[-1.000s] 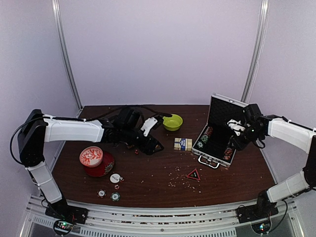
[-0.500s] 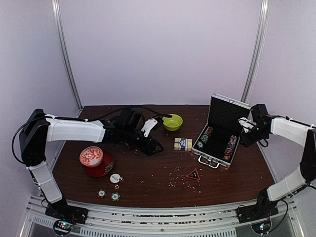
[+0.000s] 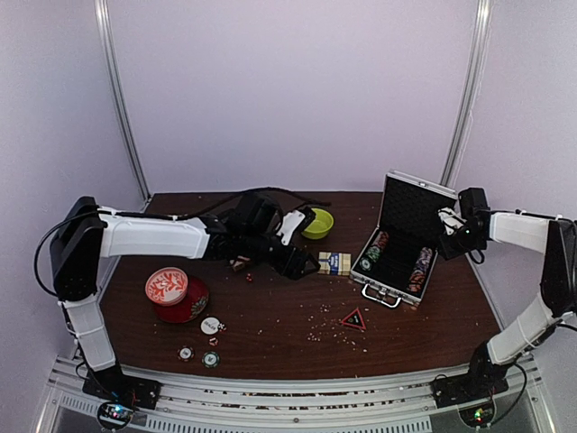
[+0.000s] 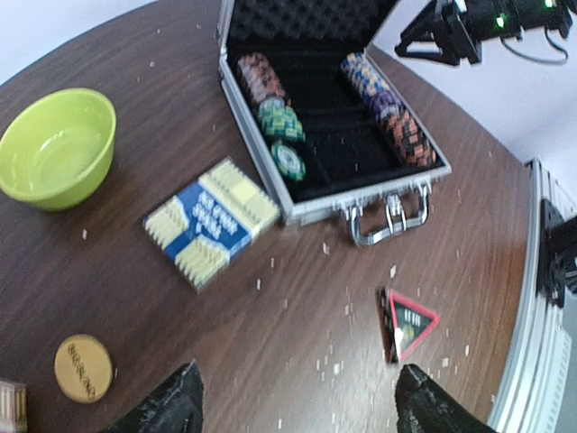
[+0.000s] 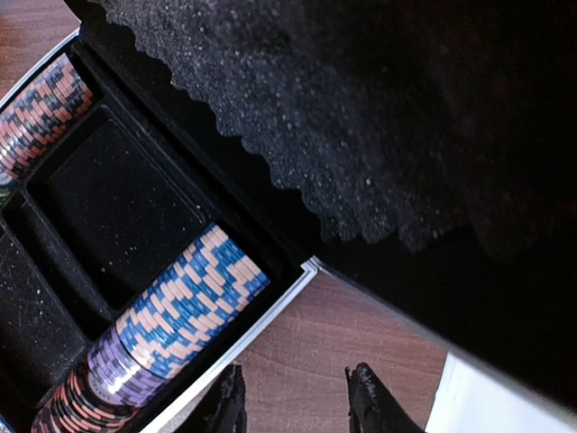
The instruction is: Pack up texas hold em set
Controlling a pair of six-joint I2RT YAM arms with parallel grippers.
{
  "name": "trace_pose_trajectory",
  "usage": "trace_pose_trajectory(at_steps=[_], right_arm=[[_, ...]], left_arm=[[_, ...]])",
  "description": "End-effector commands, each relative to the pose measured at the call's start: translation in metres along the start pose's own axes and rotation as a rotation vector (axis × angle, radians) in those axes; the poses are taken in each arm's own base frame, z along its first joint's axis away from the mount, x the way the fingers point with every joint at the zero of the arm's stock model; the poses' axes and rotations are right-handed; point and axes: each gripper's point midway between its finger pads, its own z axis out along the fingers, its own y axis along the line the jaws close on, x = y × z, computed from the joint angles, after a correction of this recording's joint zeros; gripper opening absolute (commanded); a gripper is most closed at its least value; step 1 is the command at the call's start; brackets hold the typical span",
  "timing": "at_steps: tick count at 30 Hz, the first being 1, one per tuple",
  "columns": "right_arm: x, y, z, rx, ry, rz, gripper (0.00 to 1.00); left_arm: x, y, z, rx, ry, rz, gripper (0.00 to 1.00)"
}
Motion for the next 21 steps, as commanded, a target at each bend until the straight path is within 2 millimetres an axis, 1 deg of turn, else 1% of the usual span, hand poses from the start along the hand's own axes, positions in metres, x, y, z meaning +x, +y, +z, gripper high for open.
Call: trace_pose_trajectory(at_steps=[1, 3, 4, 6, 8, 10, 12, 16, 21], right_arm=[[-0.025, -0.008, -0.003, 0.014, -0.075, 0.031, 0.41], [-0.027, -0.007, -0.003, 0.005, -0.088, 0.030, 0.42], [-0.027, -0.005, -0.003, -0.005, -0.094, 0.033, 0.43], [-0.027, 0.001, -0.003, -0.034, -0.105, 0.034, 0.43], [-0.025, 0.003, -0.002, -0.044, -0.104, 0.023, 0.44], [-0.022, 0.005, -0.003, -0.050, -0.102, -0.003, 0.45], [-0.021, 0.005, -0.004, -0.045, -0.099, -0.012, 0.46], [-0.021, 0.005, -0.010, -0.044, -0.126, -0.005, 0.47], [-0.016, 0.007, -0.008, -0.050, -0.107, -0.016, 0.48]], left_arm=[[-0.044, 0.005, 0.026, -0.010, -0.120, -0.037, 0.76], [-0.055, 0.009, 0.040, -0.017, -0.136, -0.039, 0.76], [-0.058, 0.011, 0.049, -0.018, -0.136, -0.041, 0.78], [-0.069, 0.018, 0.063, -0.044, -0.143, -0.040, 0.79], [-0.072, 0.028, 0.078, -0.085, -0.130, -0.041, 0.79], [-0.074, 0.032, 0.092, -0.088, -0.119, -0.032, 0.80], [-0.077, 0.031, 0.105, -0.065, -0.120, -0.026, 0.81], [-0.084, 0.021, 0.127, 0.023, -0.139, -0.022, 0.81], [-0.078, 0.010, 0.149, 0.134, -0.142, -0.044, 0.81]])
